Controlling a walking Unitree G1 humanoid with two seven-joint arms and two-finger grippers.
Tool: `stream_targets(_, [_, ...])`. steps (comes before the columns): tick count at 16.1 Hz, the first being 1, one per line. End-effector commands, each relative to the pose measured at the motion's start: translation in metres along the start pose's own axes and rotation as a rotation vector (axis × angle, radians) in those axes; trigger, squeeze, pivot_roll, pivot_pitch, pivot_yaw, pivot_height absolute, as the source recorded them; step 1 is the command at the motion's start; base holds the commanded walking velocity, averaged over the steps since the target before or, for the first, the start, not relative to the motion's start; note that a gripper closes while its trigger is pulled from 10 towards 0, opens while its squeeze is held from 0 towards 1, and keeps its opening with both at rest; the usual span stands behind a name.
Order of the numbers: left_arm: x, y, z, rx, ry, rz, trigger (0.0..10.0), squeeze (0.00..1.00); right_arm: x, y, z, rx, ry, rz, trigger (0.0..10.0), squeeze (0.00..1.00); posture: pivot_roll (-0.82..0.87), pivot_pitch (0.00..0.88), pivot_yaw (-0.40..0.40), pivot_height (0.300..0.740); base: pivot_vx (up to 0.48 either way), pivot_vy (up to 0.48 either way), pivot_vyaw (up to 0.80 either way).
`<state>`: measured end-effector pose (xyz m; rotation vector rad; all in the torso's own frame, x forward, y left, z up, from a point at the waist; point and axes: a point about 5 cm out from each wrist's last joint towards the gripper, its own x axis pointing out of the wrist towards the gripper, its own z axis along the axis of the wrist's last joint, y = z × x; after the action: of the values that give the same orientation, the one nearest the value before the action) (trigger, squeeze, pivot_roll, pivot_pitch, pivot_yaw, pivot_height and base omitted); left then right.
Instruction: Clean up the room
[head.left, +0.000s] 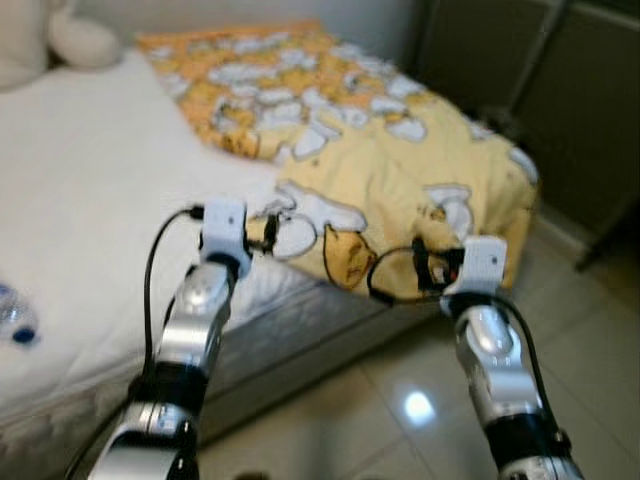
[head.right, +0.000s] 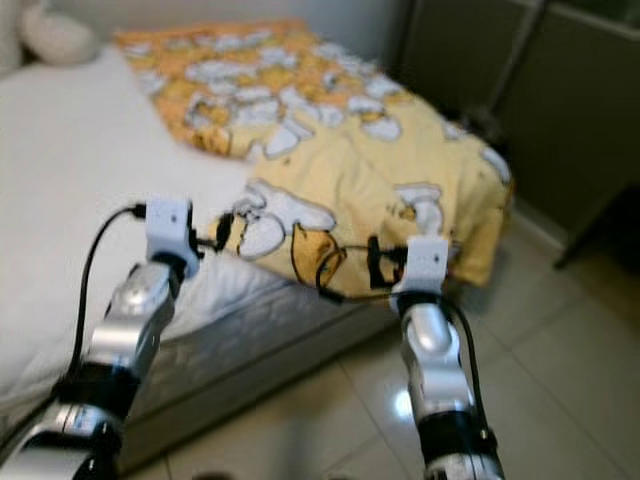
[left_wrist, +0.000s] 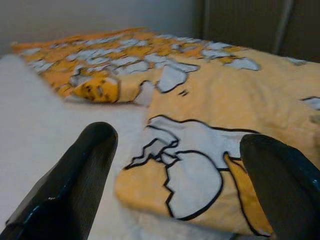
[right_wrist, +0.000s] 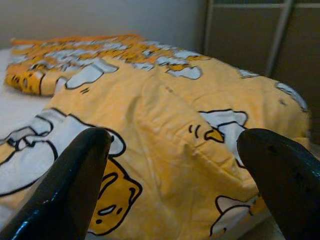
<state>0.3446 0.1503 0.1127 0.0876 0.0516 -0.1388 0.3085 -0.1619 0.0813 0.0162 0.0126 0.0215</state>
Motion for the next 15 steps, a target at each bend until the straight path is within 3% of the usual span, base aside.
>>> stream_targets(1, [0.005, -0.003, 0.005, 0.027, -0.009, -0.03, 10.0, 0.0, -0.002, 0.001, 0.001, 0.021, -0.016, -0.017, 10.0, 0.0, -0.07, 0.0, 0.022, 0.74, 0.0, 0.458, 0.0])
stream_targets(4, [0.009, -0.007, 0.01, 0.048, -0.028, -0.053, 10.0, 0.0, -0.001, 0.001, 0.002, 0.016, -0.022, -0.012, 10.0, 0.0, -0.07, 0.0, 0.026, 0.74, 0.0, 0.439, 0.0])
stream_targets(7, [0.013, -0.007, 0.011, 0.042, -0.016, -0.051, 10.0, 0.0, -0.001, 0.003, 0.003, 0.016, -0.027, -0.012, 10.0, 0.0, -0.08, 0.0, 0.037, 0.74, 0.332, 0.344, 0.0])
stream_targets(10, [0.016, -0.014, 0.01, 0.117, -0.005, -0.097, 10.0, 0.0, -0.004, 0.004, 0.002, 0.015, -0.031, -0.007, 10.0, 0.0, -0.1, 0.0, 0.051, 0.74, 0.431, -0.087, 0.0])
stream_targets(15, [0.018, -0.021, 0.01, 0.113, -0.007, -0.121, 10.0, 0.0, -0.007, 0.003, 0.0, 0.012, -0.023, -0.004, 10.0, 0.0, -0.1, 0.0, 0.053, 0.74, 0.399, -0.262, 0.0])
